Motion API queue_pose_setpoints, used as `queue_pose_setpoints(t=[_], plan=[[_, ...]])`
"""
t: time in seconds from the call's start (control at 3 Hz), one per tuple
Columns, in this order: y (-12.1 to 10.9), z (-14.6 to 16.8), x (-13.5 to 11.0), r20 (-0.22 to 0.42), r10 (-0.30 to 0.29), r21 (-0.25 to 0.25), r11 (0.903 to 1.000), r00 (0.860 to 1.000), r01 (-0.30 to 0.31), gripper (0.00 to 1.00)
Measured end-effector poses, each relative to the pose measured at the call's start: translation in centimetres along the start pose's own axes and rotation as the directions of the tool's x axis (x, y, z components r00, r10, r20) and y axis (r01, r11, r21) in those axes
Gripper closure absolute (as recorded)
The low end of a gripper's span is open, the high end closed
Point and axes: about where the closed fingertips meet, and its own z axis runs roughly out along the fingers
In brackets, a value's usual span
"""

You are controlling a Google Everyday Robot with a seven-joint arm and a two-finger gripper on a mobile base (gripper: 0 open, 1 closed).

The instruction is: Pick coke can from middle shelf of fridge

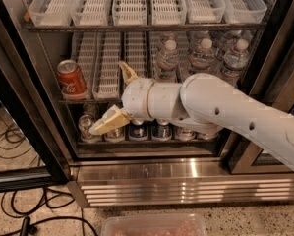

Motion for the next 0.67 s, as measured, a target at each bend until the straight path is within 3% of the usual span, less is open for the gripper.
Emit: queue_pose_setpoints(t=[0.33, 0.67], plan=[[-0.11, 1.63, -1.38, 0.091, 0.008, -0.017, 0.9998, 0.996, -0.007, 0.00], [-0.11, 1.63, -1.38, 0.091, 0.008, -0.017, 0.9998, 0.996, -0.007, 0.00]])
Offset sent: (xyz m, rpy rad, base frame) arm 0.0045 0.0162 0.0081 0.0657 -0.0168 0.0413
